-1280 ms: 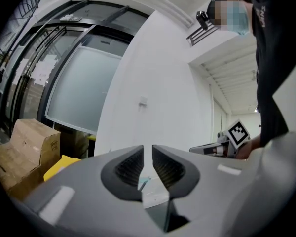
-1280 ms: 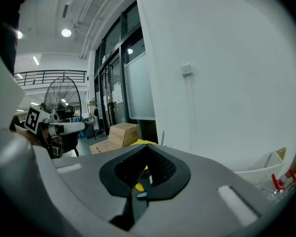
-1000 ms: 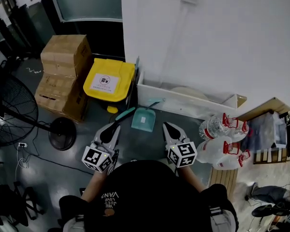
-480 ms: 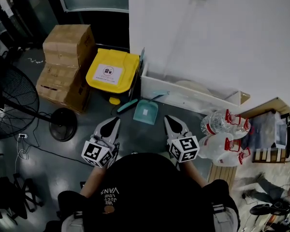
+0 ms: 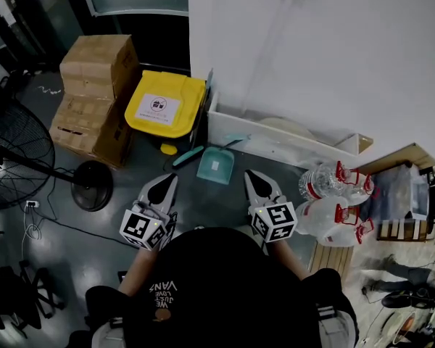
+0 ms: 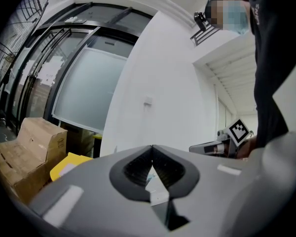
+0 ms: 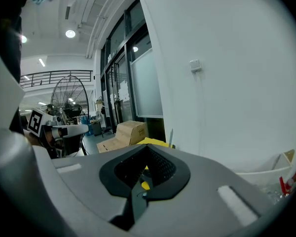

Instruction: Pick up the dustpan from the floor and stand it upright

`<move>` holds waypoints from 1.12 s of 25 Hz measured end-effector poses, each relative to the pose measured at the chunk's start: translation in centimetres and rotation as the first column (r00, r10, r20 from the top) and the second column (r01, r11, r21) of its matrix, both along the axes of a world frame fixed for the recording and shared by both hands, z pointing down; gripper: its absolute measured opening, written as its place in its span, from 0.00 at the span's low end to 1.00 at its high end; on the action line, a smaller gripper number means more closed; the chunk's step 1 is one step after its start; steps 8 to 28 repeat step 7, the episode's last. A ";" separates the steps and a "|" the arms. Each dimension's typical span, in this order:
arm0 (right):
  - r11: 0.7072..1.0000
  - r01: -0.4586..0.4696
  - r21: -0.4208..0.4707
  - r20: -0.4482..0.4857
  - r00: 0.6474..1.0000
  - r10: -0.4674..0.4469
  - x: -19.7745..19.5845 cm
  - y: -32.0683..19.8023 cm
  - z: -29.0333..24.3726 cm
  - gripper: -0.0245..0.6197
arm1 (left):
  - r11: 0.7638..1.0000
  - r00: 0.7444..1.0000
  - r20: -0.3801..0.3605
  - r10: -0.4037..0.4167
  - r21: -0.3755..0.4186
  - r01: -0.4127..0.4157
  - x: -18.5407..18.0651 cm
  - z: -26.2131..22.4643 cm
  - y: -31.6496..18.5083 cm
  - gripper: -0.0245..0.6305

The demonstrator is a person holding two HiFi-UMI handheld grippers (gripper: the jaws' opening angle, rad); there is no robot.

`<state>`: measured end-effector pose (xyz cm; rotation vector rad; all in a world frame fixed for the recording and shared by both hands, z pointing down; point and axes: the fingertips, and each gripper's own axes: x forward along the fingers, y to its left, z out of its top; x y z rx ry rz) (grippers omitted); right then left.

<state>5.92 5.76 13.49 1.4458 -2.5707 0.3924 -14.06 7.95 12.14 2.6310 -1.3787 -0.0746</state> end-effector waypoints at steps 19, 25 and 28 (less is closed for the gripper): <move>1.000 -0.011 0.000 0.008 1.000 0.011 0.6 -0.2 0.3 0.04 | 1.000 1.000 -0.008 0.003 -0.004 -0.003 0.6 0.2 -0.1 0.12; 1.000 -0.011 0.000 0.008 1.000 0.011 0.6 -0.2 0.3 0.04 | 1.000 1.000 -0.008 0.003 -0.004 -0.003 0.6 0.2 -0.1 0.12; 1.000 -0.011 0.000 0.008 1.000 0.011 0.6 -0.2 0.3 0.04 | 1.000 1.000 -0.008 0.003 -0.004 -0.003 0.6 0.2 -0.1 0.12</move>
